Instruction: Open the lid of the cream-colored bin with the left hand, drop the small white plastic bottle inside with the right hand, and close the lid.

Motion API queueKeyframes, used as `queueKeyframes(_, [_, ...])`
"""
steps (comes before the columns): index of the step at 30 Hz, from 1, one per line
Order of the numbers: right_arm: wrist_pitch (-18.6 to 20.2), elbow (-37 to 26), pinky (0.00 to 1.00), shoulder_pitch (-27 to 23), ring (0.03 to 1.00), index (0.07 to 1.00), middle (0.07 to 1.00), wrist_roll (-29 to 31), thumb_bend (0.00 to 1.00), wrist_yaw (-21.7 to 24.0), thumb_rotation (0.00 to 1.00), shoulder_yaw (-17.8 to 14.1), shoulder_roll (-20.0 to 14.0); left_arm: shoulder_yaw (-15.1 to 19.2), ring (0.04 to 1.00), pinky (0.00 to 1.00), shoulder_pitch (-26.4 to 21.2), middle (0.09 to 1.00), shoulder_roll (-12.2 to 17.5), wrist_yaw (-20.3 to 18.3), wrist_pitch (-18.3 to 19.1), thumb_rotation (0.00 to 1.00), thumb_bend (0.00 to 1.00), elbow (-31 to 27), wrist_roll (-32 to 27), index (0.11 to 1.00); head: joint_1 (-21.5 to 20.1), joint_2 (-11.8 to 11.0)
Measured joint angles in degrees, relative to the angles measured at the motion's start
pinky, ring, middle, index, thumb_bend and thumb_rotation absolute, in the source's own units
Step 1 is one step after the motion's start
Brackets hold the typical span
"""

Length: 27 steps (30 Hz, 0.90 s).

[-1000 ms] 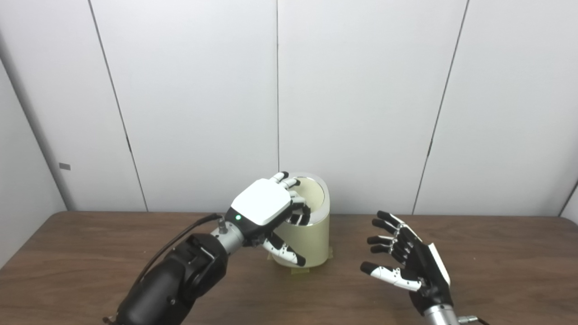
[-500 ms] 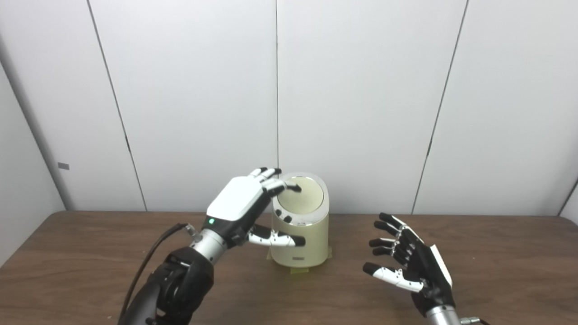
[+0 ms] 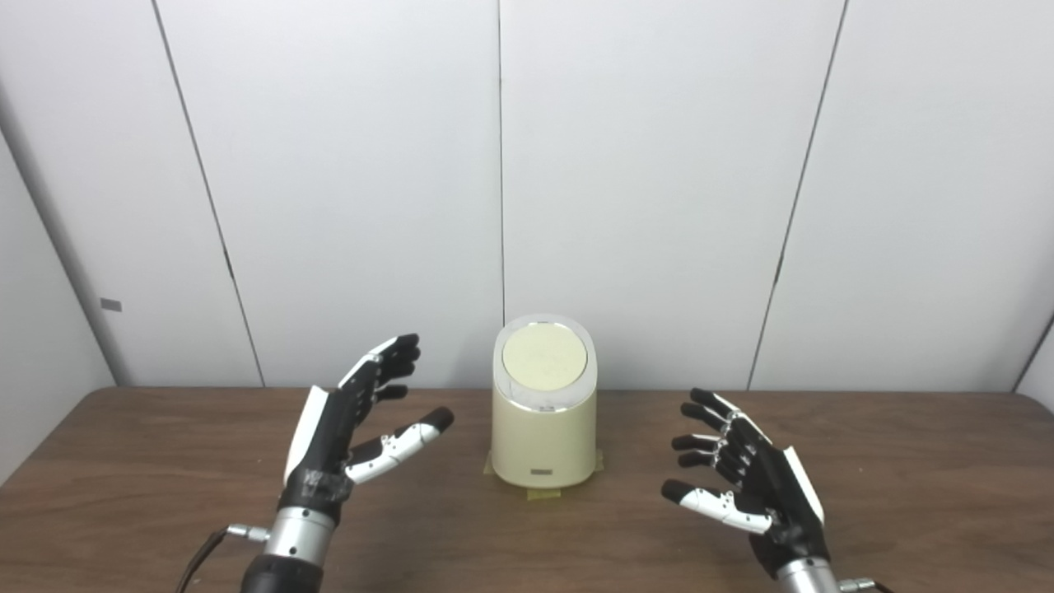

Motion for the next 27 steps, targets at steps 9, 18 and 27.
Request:
queueKeyframes(9, [-0.01,-0.89,0.57,0.53,0.640,0.797,0.781,-0.71,0.84,-0.35,0.18,-0.16,0.12,0.41,0.687,0.56,5.39,0.746,-0.07,0.54,-1.41,0.27,0.70,3.40,-2.51,0.808,-0.09,0.35])
queueKeyframes(18, [-0.02,-1.75,0.57,1.10,0.653,0.798,0.788,-0.97,0.83,-1.31,0.20,-0.27,0.54,-0.25,0.653,0.54,5.10,0.724,0.06,0.41,-1.82,0.29,0.75,5.38,-3.75,0.770,-0.97,0.09])
queueKeyframes(27, [0.40,-2.60,0.56,2.15,0.661,0.794,0.784,-1.12,0.85,-2.28,0.22,-0.25,0.65,-0.48,0.656,0.52,5.06,0.725,0.15,-0.01,-1.85,0.27,0.74,5.61,-5.80,0.766,-1.58,0.18])
